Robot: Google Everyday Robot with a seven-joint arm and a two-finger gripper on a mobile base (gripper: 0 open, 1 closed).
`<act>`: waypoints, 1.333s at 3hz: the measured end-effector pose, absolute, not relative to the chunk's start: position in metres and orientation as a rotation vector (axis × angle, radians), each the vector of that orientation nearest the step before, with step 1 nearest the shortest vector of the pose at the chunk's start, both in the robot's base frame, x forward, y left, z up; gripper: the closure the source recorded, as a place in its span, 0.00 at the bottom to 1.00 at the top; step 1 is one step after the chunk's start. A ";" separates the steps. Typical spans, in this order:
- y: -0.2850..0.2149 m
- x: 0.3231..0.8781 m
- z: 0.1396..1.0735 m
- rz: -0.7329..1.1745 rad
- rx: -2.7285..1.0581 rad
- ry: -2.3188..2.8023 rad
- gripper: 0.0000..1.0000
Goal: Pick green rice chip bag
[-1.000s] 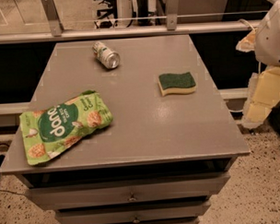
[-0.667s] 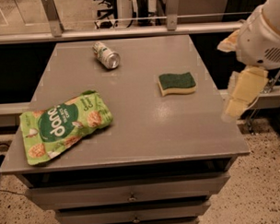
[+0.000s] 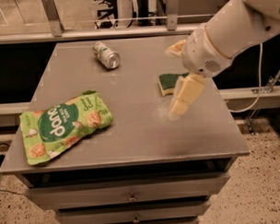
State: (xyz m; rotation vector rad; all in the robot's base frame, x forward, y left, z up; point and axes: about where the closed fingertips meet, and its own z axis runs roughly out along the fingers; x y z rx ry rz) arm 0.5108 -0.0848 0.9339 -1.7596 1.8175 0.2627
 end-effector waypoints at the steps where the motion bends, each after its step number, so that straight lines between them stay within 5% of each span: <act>1: -0.031 0.520 0.921 0.382 -1.756 1.692 0.00; 2: -0.031 0.520 0.921 0.382 -1.756 1.692 0.00; 4: 0.050 0.552 0.913 0.477 -1.752 1.531 0.00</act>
Offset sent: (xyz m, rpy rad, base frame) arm 0.0078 0.0438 -0.0127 0.0910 -0.0046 0.0689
